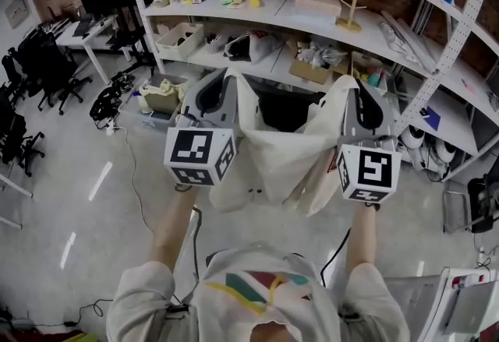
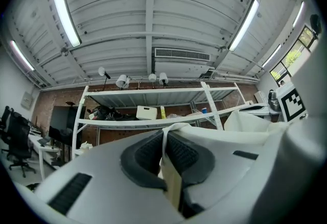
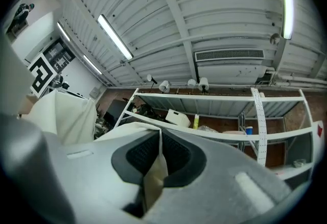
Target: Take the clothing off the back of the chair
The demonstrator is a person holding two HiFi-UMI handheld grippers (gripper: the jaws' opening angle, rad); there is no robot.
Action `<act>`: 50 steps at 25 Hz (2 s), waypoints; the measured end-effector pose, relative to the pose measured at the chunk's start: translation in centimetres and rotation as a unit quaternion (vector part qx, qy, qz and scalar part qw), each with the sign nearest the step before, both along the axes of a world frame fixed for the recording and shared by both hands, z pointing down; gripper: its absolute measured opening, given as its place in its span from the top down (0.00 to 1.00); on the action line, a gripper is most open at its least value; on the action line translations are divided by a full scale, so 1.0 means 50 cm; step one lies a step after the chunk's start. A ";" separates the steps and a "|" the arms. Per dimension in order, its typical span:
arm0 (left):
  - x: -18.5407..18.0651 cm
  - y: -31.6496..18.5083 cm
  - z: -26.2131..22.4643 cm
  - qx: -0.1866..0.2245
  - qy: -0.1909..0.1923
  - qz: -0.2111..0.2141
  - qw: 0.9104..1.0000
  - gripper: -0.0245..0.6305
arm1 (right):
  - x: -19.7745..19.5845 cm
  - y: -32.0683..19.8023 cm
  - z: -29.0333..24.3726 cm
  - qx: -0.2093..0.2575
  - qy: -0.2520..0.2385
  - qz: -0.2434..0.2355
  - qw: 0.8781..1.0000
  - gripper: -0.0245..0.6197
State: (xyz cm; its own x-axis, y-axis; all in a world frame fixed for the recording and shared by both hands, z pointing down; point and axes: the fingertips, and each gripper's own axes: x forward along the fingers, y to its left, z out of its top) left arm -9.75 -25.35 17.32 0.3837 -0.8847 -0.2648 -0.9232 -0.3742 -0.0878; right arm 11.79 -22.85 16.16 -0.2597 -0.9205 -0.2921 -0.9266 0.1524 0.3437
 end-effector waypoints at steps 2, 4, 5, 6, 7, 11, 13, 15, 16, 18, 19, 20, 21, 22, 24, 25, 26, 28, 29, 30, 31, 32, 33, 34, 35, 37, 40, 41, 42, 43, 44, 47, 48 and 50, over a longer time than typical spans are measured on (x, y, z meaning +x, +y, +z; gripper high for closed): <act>-0.003 -0.011 0.037 -0.012 0.002 -0.006 1.000 0.93 | 0.003 -0.013 0.043 -0.014 -0.005 0.005 1.000 0.94; -0.009 -0.021 0.075 -0.030 0.005 -0.013 0.999 0.93 | 0.006 -0.023 0.086 -0.031 -0.012 0.009 0.999 0.94; -0.013 -0.023 0.096 -0.041 0.005 -0.016 0.999 0.93 | 0.007 -0.024 0.109 -0.042 -0.014 0.011 0.999 0.94; -0.016 -0.022 0.117 -0.052 0.005 -0.020 0.998 0.93 | 0.007 -0.023 0.130 -0.054 -0.016 0.012 0.998 0.94; -0.020 -0.021 0.137 -0.060 0.004 -0.024 0.998 0.93 | 0.007 -0.020 0.149 -0.064 -0.016 0.013 0.998 0.94; -0.026 -0.019 0.182 -0.067 0.008 -0.031 0.997 0.93 | 0.005 -0.023 0.194 -0.079 -0.022 0.015 0.997 0.94; -0.026 -0.020 0.198 -0.068 0.006 -0.036 0.997 0.93 | 0.004 -0.026 0.214 -0.081 -0.026 0.019 0.996 0.94; -0.025 -0.009 0.233 -0.080 0.005 -0.038 0.996 0.93 | 0.002 -0.015 0.253 -0.096 -0.030 0.023 0.995 0.94; -0.025 -0.004 0.250 -0.086 0.006 -0.039 0.996 0.93 | 0.002 -0.010 0.273 -0.105 -0.033 0.024 0.994 0.94; -0.025 0.001 0.275 -0.095 0.007 -0.041 0.995 0.93 | 0.001 -0.007 0.302 -0.120 -0.040 0.024 0.992 0.94; -0.025 0.001 0.284 -0.098 0.007 -0.043 0.994 0.93 | 0.000 -0.007 0.314 -0.127 -0.041 0.024 0.991 0.94; -0.025 0.000 0.292 -0.101 0.007 -0.044 0.994 0.93 | -0.001 -0.008 0.325 -0.133 -0.041 0.025 0.990 0.94; -0.025 0.000 0.301 -0.105 0.006 -0.045 0.993 0.93 | -0.001 -0.009 0.336 -0.138 -0.040 0.026 0.989 0.94; -0.025 0.000 0.309 -0.108 0.005 -0.046 0.993 0.93 | -0.001 -0.009 0.348 -0.145 -0.039 0.028 0.988 0.94; -0.025 0.000 0.325 -0.113 0.003 -0.047 0.992 0.93 | -0.001 -0.009 0.368 -0.157 -0.040 0.033 0.986 0.94; -0.025 0.000 0.331 -0.116 0.004 -0.047 0.992 0.93 | -0.001 -0.009 0.377 -0.161 -0.041 0.034 0.985 0.94; -0.025 0.000 0.335 -0.118 0.004 -0.048 0.992 0.93 | -0.001 -0.009 0.383 -0.165 -0.042 0.034 0.985 0.94; -0.026 -0.001 0.342 -0.121 0.005 -0.048 0.991 0.93 | -0.001 -0.009 0.394 -0.171 -0.043 0.034 0.984 0.94; -0.025 -0.001 0.344 -0.122 0.005 -0.048 0.991 0.93 | -0.001 -0.009 0.398 -0.173 -0.043 0.034 0.983 0.94; -0.024 -0.002 0.346 -0.122 0.005 -0.048 0.991 0.93 | -0.001 -0.009 0.402 -0.175 -0.042 0.035 0.983 0.94; -0.024 -0.002 0.349 -0.123 0.005 -0.048 0.991 0.93 | -0.002 -0.008 0.406 -0.176 -0.041 0.035 0.983 0.94; -0.024 -0.001 0.352 -0.124 0.005 -0.048 0.991 0.93 | -0.003 -0.006 0.410 -0.178 -0.041 0.035 0.983 0.94; -0.024 -0.001 0.356 -0.125 0.005 -0.048 0.991 0.93 | -0.004 -0.005 0.414 -0.180 -0.040 0.035 0.982 0.94; -0.025 -0.001 0.361 -0.127 0.005 -0.049 0.991 0.93 | -0.005 -0.005 0.419 -0.182 -0.040 0.034 0.982 0.94; -0.025 -0.001 0.365 -0.129 0.005 -0.049 0.990 0.93 | -0.005 -0.005 0.422 -0.184 -0.040 0.034 0.982 0.94; -0.024 -0.002 0.371 -0.133 0.005 -0.050 0.990 0.93 | -0.005 -0.006 0.426 -0.186 -0.041 0.034 0.981 0.94; -0.025 -0.004 0.370 -0.134 0.006 -0.051 0.990 0.93 | -0.004 -0.009 0.422 -0.186 -0.042 0.035 0.981 0.94; -0.026 -0.004 0.369 -0.133 0.006 -0.051 0.990 0.93 | -0.005 -0.009 0.421 -0.185 -0.041 0.036 0.981 0.94; -0.027 -0.004 0.368 -0.133 0.006 -0.050 0.990 0.93 | -0.005 -0.010 0.420 -0.185 -0.041 0.037 0.981 0.94; -0.028 -0.004 0.367 -0.132 0.006 -0.050 0.990 0.93 | -0.006 -0.011 0.419 -0.185 -0.039 0.038 0.981 0.94; -0.028 -0.004 0.367 -0.131 0.005 -0.050 0.990 0.93 | -0.006 -0.012 0.418 -0.185 -0.039 0.038 0.981 0.94; -0.028 -0.005 0.366 -0.129 0.005 -0.049 0.990 0.93 | -0.006 -0.012 0.417 -0.184 -0.038 0.040 0.981 0.94; -0.029 -0.005 0.366 -0.129 0.005 -0.049 0.990 0.93 | -0.006 -0.012 0.417 -0.184 -0.038 0.040 0.981 0.94; -0.029 -0.006 0.367 -0.131 0.006 -0.048 0.990 0.93 | -0.005 -0.011 0.417 -0.184 -0.038 0.040 0.981 0.94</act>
State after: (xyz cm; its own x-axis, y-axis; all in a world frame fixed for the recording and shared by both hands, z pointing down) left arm -11.21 -25.66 35.65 0.2920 -0.9561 -0.0259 -0.9563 -0.2923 0.0105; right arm 11.52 -23.41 37.00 -0.1716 -0.9840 0.0488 -0.9618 0.1780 0.2079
